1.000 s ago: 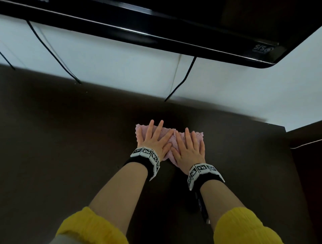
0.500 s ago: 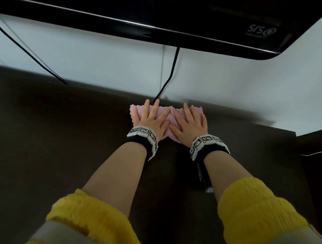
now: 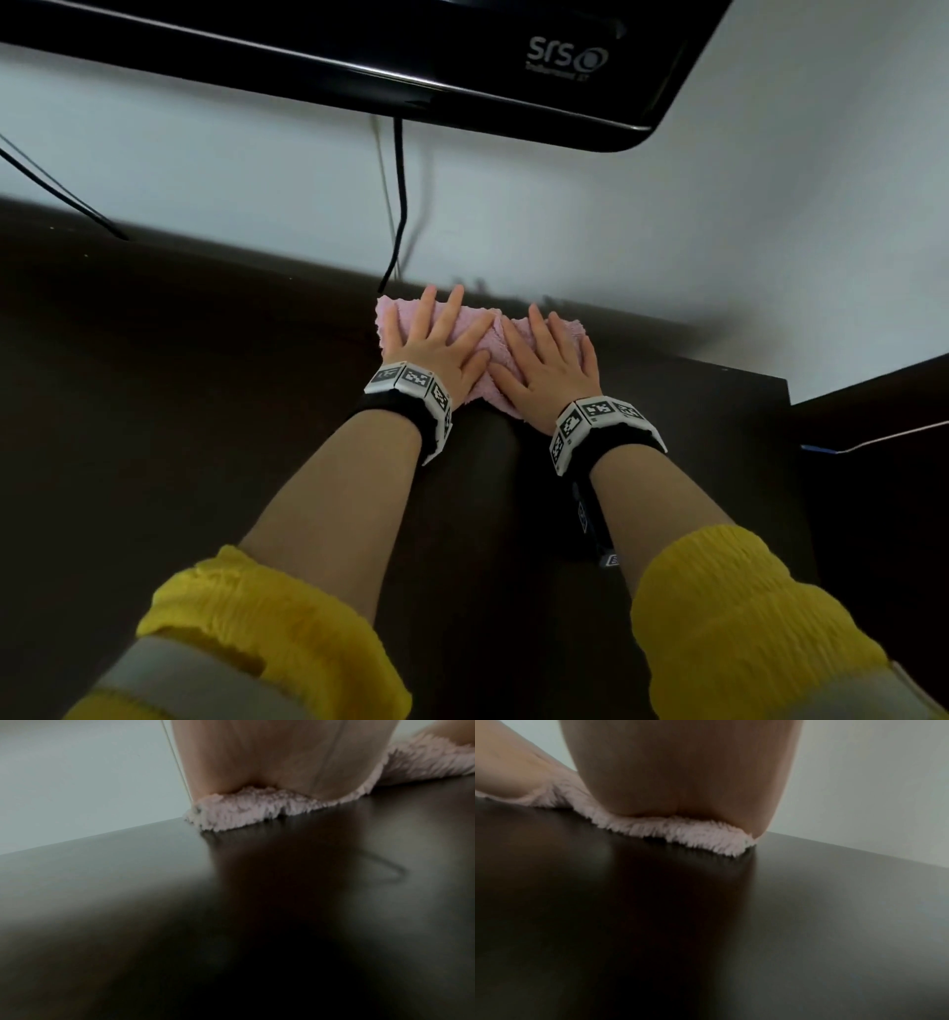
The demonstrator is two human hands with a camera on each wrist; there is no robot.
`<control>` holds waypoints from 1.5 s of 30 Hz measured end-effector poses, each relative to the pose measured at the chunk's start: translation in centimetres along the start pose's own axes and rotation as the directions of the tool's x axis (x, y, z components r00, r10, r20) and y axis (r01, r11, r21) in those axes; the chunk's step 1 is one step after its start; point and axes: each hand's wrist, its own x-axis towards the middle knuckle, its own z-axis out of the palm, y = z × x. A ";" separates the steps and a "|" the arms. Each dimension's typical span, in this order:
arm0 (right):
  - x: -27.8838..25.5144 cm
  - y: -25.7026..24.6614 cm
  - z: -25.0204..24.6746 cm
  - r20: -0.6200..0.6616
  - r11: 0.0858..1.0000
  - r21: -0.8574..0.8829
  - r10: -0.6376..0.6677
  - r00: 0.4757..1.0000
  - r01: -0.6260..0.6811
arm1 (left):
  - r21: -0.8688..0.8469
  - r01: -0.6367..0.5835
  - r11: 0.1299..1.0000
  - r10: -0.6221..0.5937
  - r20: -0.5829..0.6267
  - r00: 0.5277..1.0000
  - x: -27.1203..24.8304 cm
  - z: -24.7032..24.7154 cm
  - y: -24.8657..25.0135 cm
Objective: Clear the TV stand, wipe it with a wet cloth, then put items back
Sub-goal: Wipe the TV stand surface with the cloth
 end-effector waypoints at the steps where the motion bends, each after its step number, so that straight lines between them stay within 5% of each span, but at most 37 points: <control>1: -0.4 0.3 0.1 -0.004 1.000 -0.005 0.004 1.000 -0.004 | 0.000 -0.009 1.000 0.009 0.000 1.000 -0.1 0.0 0.4; 14: -9.8 -0.9 3.5 0.007 0.998 -0.007 0.055 0.998 -0.055 | 0.033 -0.111 0.993 0.109 0.059 0.992 -9.2 1.8 1.6; 33: -34.6 -10.8 13.3 0.042 0.991 0.021 0.135 0.990 -0.136 | 0.046 -0.208 0.977 0.193 0.225 0.955 -35.1 5.8 1.1; 45: -41.9 -10.1 16.6 -0.013 1.000 -0.019 0.007 1.000 -0.008 | 0.036 -0.044 0.998 0.035 0.215 0.976 -44.2 8.3 5.0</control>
